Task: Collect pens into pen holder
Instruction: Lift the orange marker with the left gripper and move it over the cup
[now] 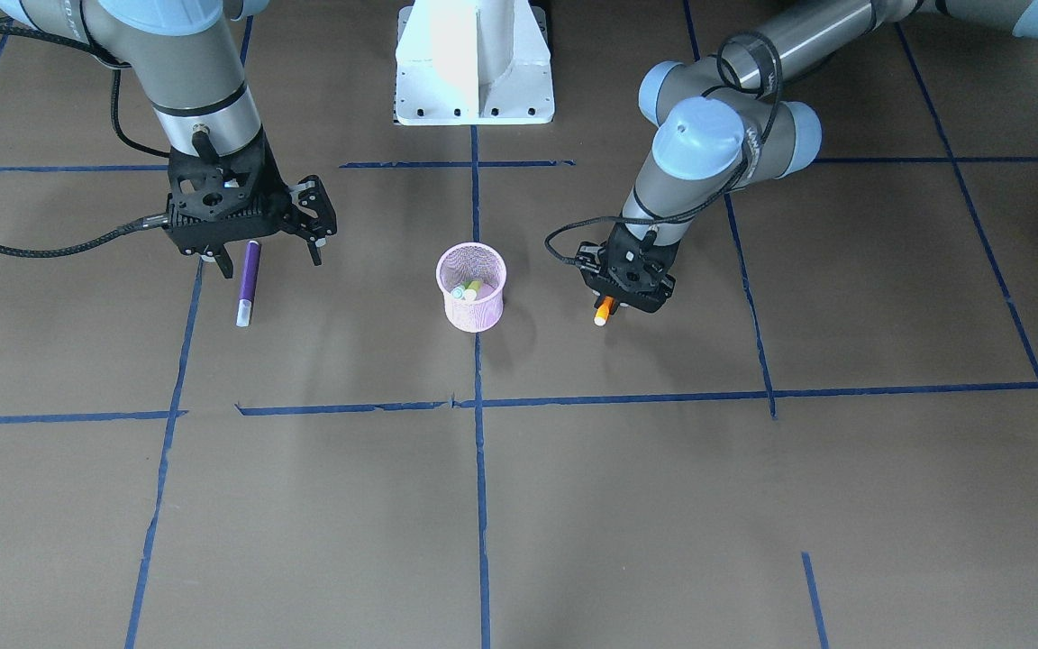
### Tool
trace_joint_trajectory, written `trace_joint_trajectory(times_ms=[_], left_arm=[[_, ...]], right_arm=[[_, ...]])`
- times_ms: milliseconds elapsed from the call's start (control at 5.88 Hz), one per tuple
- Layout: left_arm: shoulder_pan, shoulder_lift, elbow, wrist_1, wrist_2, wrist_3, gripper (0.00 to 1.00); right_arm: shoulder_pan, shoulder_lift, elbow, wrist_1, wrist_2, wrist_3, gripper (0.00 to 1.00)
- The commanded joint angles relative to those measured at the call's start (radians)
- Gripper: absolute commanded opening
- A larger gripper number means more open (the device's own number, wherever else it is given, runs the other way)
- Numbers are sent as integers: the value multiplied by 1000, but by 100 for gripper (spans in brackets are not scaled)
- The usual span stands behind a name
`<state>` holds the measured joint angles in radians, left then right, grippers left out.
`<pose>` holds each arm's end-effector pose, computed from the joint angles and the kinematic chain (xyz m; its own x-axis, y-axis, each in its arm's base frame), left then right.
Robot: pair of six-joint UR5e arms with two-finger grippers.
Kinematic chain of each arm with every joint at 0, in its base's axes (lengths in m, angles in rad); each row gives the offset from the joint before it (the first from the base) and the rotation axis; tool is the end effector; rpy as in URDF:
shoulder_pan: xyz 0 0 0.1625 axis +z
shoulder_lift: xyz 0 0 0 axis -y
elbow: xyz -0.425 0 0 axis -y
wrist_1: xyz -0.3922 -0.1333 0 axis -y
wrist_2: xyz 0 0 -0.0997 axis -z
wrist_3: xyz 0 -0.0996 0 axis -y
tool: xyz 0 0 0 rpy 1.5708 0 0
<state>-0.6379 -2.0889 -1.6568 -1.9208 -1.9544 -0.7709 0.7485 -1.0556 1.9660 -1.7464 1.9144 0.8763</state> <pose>0.4781 -0.4739 0.2810 0.5439 0.4248 -0.7237 -0.1194 0.8928 0.4343 -0.3621 -0.4724 0.2253 0.7219 -0.1519 0.6751 -0.0173 0.9714 0.2370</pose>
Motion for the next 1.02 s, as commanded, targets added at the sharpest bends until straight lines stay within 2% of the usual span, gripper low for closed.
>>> trace_joint_trajectory(times_ms=[0, 170, 340, 510, 851], left_arm=[[-51, 3, -149, -47, 3, -1, 0], [-60, 7, -173, -211, 15, -23, 0], [-49, 38, -152, -445, 85, -132, 0], [-45, 38, -85, -672, 138, -139, 0], [-22, 9, 90, -1008, 216, -151, 0]], right_arm=[[32, -27, 2, 2, 80, 0, 100], [32, -41, 2, 7, 80, 0, 100], [32, -41, 2, 8, 80, 0, 100], [32, -43, 2, 8, 80, 0, 100], [32, -44, 2, 8, 77, -2, 100]])
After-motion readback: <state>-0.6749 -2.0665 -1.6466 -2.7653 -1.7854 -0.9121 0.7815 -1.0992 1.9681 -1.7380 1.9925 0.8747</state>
